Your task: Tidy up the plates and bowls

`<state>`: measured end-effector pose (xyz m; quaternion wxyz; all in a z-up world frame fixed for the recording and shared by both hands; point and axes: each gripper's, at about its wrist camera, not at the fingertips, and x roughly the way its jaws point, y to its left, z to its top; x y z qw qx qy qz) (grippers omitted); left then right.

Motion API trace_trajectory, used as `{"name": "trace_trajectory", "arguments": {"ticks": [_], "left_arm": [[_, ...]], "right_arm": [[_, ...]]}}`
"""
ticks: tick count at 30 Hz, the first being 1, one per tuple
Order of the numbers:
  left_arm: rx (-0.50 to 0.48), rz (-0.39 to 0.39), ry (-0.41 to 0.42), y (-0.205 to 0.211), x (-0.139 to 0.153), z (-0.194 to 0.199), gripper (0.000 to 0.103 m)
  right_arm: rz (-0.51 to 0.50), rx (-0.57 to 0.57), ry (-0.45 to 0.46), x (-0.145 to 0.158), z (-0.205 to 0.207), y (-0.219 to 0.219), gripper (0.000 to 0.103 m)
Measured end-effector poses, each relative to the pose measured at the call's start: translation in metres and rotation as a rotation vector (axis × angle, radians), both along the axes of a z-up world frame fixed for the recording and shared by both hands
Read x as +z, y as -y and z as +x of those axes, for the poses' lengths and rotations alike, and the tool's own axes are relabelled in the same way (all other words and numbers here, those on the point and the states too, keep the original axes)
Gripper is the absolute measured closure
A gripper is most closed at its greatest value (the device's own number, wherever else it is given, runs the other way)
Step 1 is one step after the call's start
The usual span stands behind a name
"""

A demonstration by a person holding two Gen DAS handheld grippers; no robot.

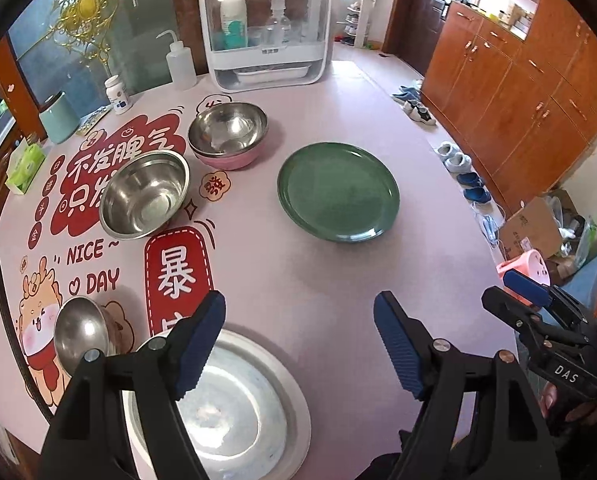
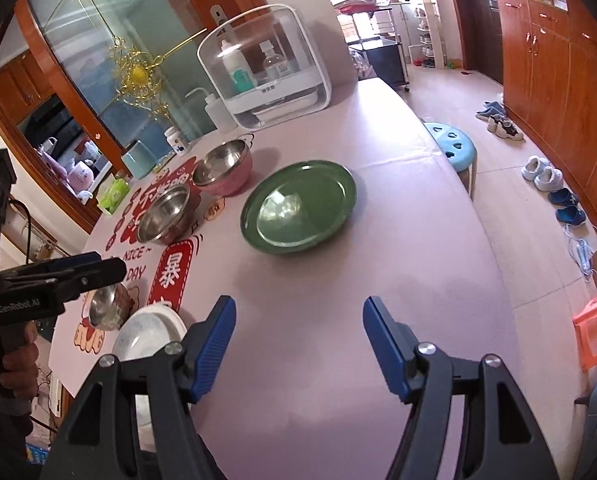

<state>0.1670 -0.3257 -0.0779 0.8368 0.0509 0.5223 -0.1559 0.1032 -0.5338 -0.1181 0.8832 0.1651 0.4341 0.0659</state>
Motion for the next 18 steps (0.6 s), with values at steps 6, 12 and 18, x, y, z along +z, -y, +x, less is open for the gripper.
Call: {"name": "trace_trajectory", "arguments": {"ticks": [6,12,18], "left_arm": [[0.025,0.020,-0.012,0.008,-0.003,0.021,0.027],[0.043,0.039,-0.021,0.015,-0.006,0.039,0.027],[0.064,0.041,-0.023,0.019,-0.009,0.058,0.027]], "right_arm": [[0.002,0.037,0.011,0.006,0.032,0.011,0.037],[0.000,0.049,0.030,0.011,0.061,0.021,0.037],[-0.019,0.064,0.042,0.012,0.091,0.025,0.037]]}}
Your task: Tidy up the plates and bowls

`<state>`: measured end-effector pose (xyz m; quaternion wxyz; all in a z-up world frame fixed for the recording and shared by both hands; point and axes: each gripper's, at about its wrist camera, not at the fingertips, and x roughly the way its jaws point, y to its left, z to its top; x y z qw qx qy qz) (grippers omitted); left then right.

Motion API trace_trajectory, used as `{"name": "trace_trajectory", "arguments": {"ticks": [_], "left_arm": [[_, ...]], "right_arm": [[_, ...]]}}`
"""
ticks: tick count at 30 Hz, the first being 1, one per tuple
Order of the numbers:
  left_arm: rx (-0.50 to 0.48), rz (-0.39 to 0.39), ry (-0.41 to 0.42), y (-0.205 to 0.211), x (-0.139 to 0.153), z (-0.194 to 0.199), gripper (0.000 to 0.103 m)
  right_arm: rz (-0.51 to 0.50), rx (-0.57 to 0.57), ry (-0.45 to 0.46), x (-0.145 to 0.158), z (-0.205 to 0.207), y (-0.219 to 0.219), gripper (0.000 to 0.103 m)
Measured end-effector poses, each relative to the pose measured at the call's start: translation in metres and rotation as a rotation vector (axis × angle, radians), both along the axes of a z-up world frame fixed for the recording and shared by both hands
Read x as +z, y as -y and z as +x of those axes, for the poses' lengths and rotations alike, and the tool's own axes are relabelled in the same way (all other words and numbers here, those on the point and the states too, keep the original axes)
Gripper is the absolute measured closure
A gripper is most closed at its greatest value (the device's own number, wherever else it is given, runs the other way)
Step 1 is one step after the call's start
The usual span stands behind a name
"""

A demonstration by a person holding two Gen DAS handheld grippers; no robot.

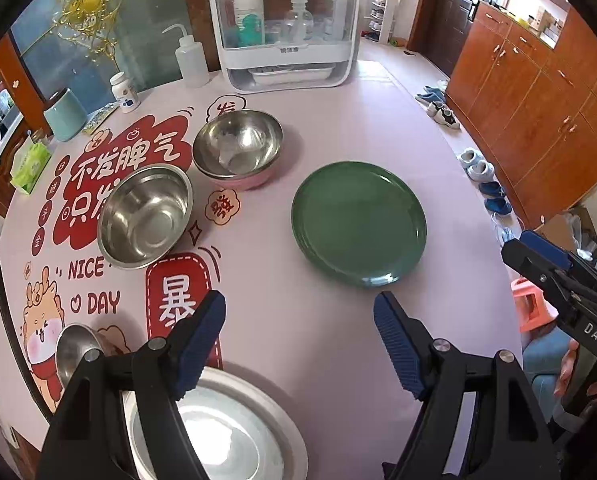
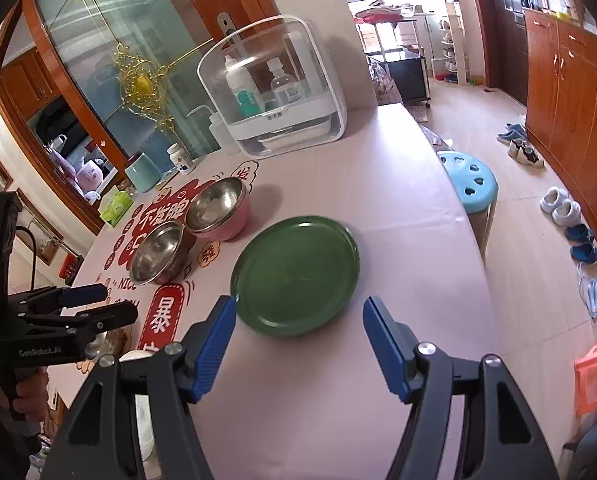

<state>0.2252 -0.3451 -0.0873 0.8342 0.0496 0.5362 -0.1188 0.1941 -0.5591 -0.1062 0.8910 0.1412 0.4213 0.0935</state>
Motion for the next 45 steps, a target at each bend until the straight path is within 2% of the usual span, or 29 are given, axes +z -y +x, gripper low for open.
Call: {"name": "trace_trajectory", "arguments": {"ticks": [5,11,18,28,39,42,45], "left_arm": [[0.009,0.008,-0.011,0.004,-0.006,0.014,0.027],[0.017,0.010,-0.043,0.010,-0.026,0.033,0.027],[0.024,-0.025,-0.094,0.017,-0.063,0.058,0.027],[0.044,-0.121,-0.083,0.016,-0.104,0.086,0.027],[0.070,-0.147,-0.113,0.016,-0.137,0.104,0.028],[0.074,-0.156,-0.125,0.017,-0.144,0.107,0.028],[0.073,-0.160,-0.133,0.018,-0.151,0.109,0.031]], "right_arm": [[0.027,-0.009,0.003,-0.007,0.020,0.006,0.037],[0.038,-0.013,-0.044,-0.031,0.040,0.008,0.037],[0.055,-0.024,-0.088,-0.063,0.054,0.010,0.037],[0.047,-0.040,-0.132,-0.101,0.069,0.011,0.037],[0.046,0.004,-0.148,-0.120,0.079,0.002,0.037],[0.050,0.001,-0.143,-0.123,0.081,0.002,0.039],[0.050,0.005,-0.157,-0.127,0.083,0.002,0.045]]}}
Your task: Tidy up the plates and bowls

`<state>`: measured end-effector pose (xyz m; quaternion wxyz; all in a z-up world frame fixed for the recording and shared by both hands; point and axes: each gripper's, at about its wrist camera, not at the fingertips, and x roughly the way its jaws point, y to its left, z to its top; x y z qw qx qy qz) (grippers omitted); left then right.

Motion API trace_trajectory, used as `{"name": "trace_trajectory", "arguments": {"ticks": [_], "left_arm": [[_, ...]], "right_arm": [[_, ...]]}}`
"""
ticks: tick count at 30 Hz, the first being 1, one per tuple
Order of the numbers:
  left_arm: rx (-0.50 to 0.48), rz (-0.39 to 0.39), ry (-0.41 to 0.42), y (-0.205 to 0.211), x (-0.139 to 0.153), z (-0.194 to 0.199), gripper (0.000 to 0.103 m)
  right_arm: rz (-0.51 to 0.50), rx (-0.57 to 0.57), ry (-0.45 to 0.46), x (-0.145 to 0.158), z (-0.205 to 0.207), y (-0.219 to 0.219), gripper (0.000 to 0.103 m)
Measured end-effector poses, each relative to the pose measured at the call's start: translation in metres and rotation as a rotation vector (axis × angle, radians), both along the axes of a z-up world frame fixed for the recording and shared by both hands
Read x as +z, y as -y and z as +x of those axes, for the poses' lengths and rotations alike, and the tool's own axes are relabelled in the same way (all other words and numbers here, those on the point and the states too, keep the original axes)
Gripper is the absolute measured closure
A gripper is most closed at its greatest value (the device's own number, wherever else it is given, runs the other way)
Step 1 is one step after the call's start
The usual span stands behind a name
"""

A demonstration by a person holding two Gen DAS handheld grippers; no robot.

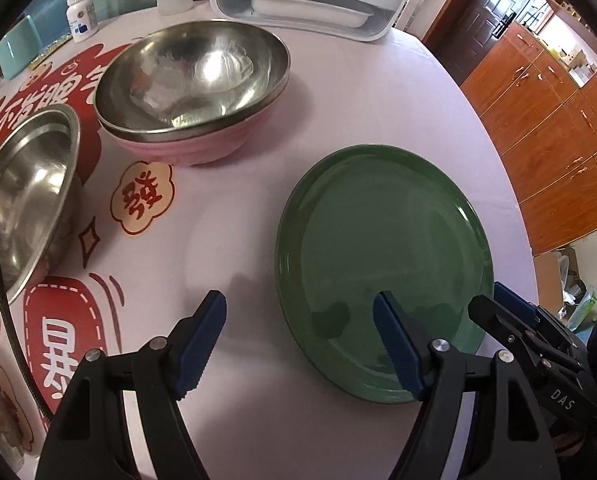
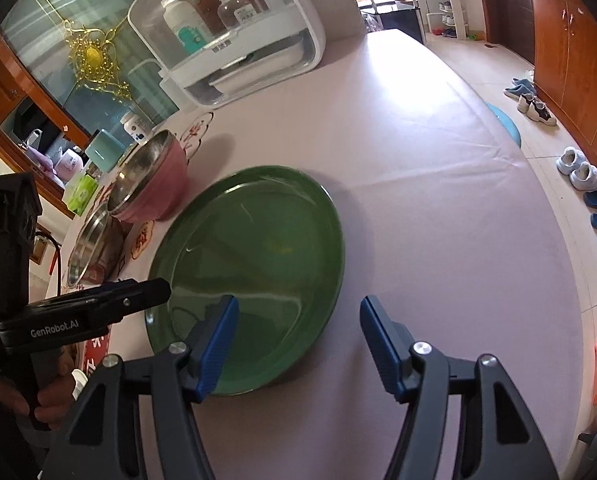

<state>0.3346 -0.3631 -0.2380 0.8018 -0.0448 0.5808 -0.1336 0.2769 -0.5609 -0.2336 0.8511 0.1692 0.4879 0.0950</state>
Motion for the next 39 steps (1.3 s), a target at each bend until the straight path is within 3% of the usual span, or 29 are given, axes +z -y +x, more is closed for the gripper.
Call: {"name": "trace_trajectory", "arguments": {"ticks": [11,18,23,29,39], "left_arm": [[-0.011,0.003,-0.005,0.015,-0.011,0.000,0.037],[-0.018,-0.003,0.002,0.019,-0.009,0.000,0.055],[-0.017,-0.013,-0.006,0.022,-0.010,-0.001,0.062],[0.006,-0.005,-0.019,0.010,-0.009,-0.001,0.081],[-0.022,-0.005,-0.026,0.011,0.000,-0.015,0.082]], "right_arm": [[0.006,-0.002,0.010,-0.004,0.002,0.001,0.072],[0.001,-0.008,0.008,-0.005,0.001,0.004,0.082],[0.000,-0.004,0.002,-0.006,0.001,0.007,0.090],[0.006,-0.006,-0.007,-0.006,-0.002,0.009,0.091],[0.006,-0.020,-0.007,0.000,-0.011,0.014,0.091]]}}
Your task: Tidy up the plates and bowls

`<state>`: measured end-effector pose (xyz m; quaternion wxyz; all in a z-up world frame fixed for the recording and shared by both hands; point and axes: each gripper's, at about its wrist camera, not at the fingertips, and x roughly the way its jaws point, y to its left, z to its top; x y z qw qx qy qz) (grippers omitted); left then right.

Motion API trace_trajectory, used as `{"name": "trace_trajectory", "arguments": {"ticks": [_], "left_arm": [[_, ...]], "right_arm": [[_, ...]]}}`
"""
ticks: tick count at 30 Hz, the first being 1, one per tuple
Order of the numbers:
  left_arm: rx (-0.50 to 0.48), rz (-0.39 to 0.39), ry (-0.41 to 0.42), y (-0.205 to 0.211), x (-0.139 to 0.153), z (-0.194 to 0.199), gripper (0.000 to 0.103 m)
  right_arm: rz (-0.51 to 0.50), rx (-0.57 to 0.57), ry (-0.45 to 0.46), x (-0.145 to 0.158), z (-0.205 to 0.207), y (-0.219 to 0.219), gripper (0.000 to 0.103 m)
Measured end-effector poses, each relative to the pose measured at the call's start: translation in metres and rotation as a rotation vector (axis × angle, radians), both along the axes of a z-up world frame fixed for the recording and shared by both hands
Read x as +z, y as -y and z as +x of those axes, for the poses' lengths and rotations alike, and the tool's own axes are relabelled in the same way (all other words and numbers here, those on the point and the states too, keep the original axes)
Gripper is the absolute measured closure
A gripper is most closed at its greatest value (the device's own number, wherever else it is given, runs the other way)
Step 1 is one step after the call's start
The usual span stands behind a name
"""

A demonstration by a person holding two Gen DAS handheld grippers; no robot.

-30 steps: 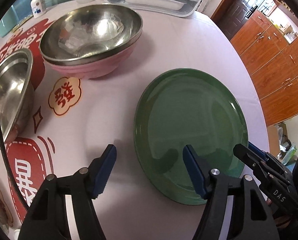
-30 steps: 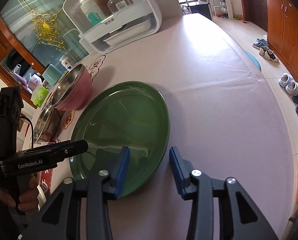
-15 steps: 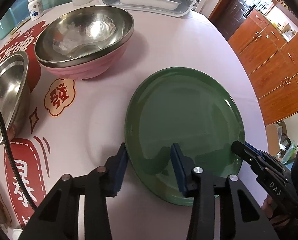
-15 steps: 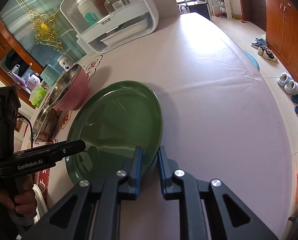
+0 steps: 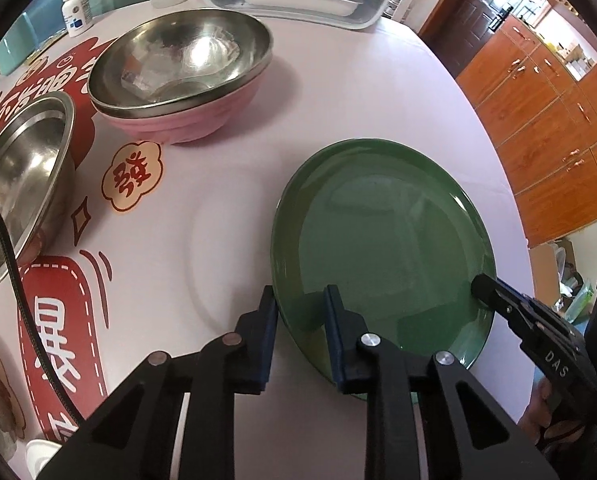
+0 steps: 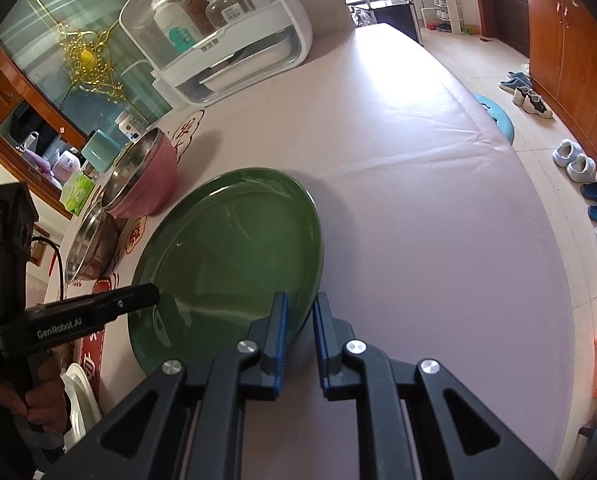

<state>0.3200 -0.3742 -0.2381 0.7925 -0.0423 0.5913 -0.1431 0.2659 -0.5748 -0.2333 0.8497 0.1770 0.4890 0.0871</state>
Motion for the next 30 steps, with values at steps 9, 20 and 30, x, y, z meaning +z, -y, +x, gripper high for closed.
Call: {"name": "trace_trajectory", "arguments": {"ticks": [9,20,30], "left_arm": [[-0.034,0.000,0.009,-0.007,0.016,-0.014,0.082],[-0.074,-0.007,0.048,-0.017,0.041,-0.033,0.082],[-0.100,-0.014,0.087,-0.030,0.058,-0.069,0.082]], "right_arm": [[0.008,-0.023,0.010,0.011,-0.020,0.004,0.091],[0.001,-0.038,0.042,0.034,-0.053,-0.001,0.091],[-0.001,-0.047,0.077,0.054,-0.089,-0.011,0.091]]}}
